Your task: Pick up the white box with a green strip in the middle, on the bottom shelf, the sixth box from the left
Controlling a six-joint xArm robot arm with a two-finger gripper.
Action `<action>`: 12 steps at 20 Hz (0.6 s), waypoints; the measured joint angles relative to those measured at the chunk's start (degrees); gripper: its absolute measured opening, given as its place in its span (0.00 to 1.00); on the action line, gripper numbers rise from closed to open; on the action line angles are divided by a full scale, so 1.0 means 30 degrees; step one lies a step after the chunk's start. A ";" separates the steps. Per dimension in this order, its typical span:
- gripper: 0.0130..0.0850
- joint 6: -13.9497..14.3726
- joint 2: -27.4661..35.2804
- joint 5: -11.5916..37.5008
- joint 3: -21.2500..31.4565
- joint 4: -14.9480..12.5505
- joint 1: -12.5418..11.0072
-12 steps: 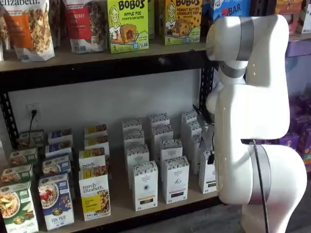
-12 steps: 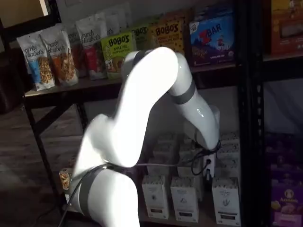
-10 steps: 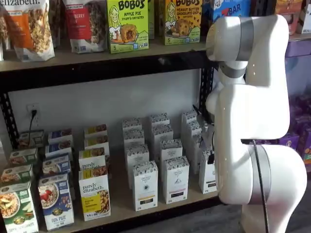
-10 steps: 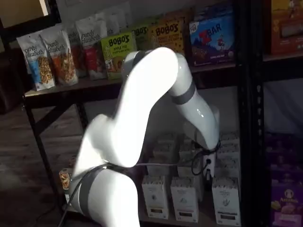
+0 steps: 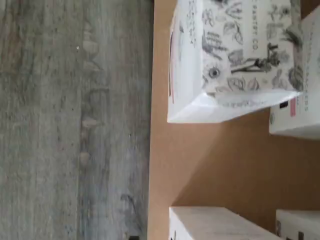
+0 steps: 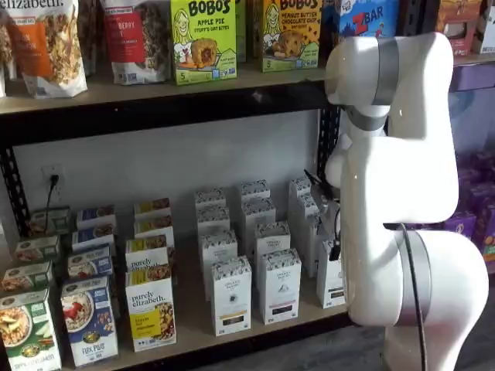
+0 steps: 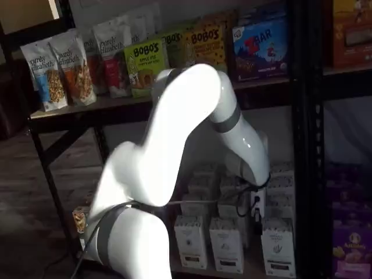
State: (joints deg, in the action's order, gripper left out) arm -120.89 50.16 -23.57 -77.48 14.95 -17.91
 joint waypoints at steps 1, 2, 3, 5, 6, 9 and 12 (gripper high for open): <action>1.00 0.0073 0.0194 0.0135 -0.0167 -0.0122 -0.0027; 1.00 0.0121 0.0362 0.0210 -0.0332 -0.0212 -0.0053; 1.00 0.0159 0.0620 0.0248 -0.0618 -0.0311 -0.0102; 1.00 0.0272 0.1097 0.0263 -0.1178 -0.0538 -0.0196; 1.00 0.0380 0.1307 0.0288 -0.1435 -0.0708 -0.0237; 1.00 0.0790 0.1944 0.0187 -0.2294 -0.1265 -0.0332; 1.00 0.2219 0.2692 0.0151 -0.3270 -0.2964 -0.0402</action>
State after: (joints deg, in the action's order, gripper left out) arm -114.24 58.23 -23.11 -87.29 6.05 -19.11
